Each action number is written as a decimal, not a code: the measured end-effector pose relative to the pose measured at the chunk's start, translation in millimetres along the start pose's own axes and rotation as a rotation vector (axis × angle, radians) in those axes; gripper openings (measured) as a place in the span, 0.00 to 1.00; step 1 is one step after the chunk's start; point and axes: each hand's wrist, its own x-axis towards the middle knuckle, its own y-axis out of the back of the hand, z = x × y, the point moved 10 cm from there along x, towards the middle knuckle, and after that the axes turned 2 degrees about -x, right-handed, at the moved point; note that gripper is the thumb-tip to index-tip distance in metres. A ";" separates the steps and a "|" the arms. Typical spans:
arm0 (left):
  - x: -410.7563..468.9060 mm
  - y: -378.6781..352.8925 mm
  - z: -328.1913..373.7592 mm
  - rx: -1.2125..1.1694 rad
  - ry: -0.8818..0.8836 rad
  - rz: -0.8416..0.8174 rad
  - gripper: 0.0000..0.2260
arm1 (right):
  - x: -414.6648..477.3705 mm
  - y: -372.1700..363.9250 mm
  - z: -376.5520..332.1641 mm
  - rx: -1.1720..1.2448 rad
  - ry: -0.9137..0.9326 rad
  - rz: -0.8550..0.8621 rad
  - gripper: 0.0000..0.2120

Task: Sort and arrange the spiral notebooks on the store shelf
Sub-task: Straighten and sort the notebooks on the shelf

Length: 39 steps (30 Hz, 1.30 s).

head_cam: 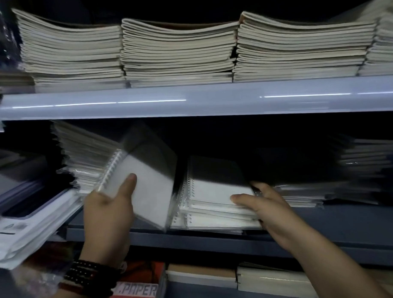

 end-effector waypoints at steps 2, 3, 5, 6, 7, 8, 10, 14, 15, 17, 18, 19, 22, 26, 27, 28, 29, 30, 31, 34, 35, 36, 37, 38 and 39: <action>-3.5 4.9 9.2 -0.147 0.005 0.041 0.08 | -1.4 4.7 -7.4 -0.202 0.023 0.051 0.34; -6.4 4.3 10.3 -0.219 0.043 0.042 0.05 | -2.4 8.5 -12.3 -0.371 0.054 0.096 0.32; -12.1 -3.7 4.5 -0.352 0.167 -0.021 0.05 | -11.3 10.1 -34.2 -0.755 0.186 0.225 0.25; -14.3 -7.1 0.1 -0.403 0.223 -0.055 0.08 | -19.7 4.7 -50.2 -0.855 0.296 0.289 0.23; -18.0 -12.4 -3.8 -0.435 0.272 -0.088 0.10 | -28.9 -2.6 -65.2 -0.844 0.424 0.334 0.21; -21.9 -17.6 -8.7 -0.455 0.312 -0.120 0.11 | -37.0 -10.0 -75.6 -0.715 0.515 0.329 0.19; -35.9 -33.1 -16.7 -0.488 0.382 -0.204 0.13 | -35.9 -29.6 -74.5 -0.225 0.442 0.135 0.16; -55.3 -54.6 -26.6 -0.421 0.465 -0.451 0.16 | -25.7 -52.9 -55.0 0.270 0.214 -0.085 0.06; -53.8 -53.6 -28.1 -0.374 0.463 -0.496 0.17 | -24.1 -46.7 -55.7 0.283 0.222 -0.071 0.07; -46.0 -44.2 -32.4 -0.258 0.434 -0.510 0.17 | -24.3 -37.6 -58.5 0.235 0.251 -0.089 0.09; -41.7 -39.5 -33.8 -0.195 0.402 -0.490 0.16 | -25.1 -36.9 -58.6 0.208 0.258 -0.119 0.10; -38.2 -36.1 -34.1 -0.128 0.366 -0.462 0.14 | -27.0 -38.7 -58.8 0.187 0.264 -0.155 0.11; -35.9 -33.6 -35.9 -0.049 0.304 -0.433 0.12 | -30.9 -45.6 -56.6 0.166 0.278 -0.218 0.16; -39.5 -38.9 -27.1 -0.068 0.259 -0.469 0.09 | -34.9 -41.1 -60.7 0.200 0.300 -0.198 0.13; -39.6 -39.2 -23.1 -0.050 0.228 -0.467 0.09 | -35.6 -38.4 -61.9 0.196 0.306 -0.181 0.12; -38.9 -38.6 -18.3 -0.021 0.188 -0.458 0.09 | -36.7 -35.6 -63.3 0.189 0.315 -0.164 0.11; -37.2 -36.4 -13.8 0.016 0.146 -0.444 0.11 | -37.8 -33.2 -65.4 0.183 0.326 -0.151 0.11; -35.2 -33.9 -9.2 0.058 0.108 -0.429 0.13 | -39.3 -31.4 -67.7 0.180 0.338 -0.145 0.10; -32.9 -30.5 -4.7 0.094 0.079 -0.415 0.15 | -41.3 -29.8 -70.7 0.177 0.351 -0.143 0.10; -28.7 -19.9 11.1 0.121 0.013 -0.376 0.14 | -51.0 -24.9 -82.7 0.148 0.424 -0.117 0.10; -30.5 -18.3 18.1 0.099 -0.009 -0.377 0.14 | -55.5 -23.6 -88.0 0.135 0.469 -0.102 0.11; -32.6 -16.7 24.2 0.072 -0.025 -0.380 0.13 | -62.1 -23.1 -94.2 0.119 0.523 -0.089 0.11; -34.8 -16.2 28.5 0.050 -0.039 -0.390 0.11 | -68.0 -23.2 -100.5 0.110 0.580 -0.079 0.11; -36.1 -16.7 32.4 0.032 -0.054 -0.404 0.07 | -73.7 -23.0 -106.0 0.114 0.632 -0.072 0.11; -38.1 -15.8 35.2 -0.004 -0.059 -0.422 0.04 | -78.5 -23.0 -110.8 0.129 0.674 -0.068 0.11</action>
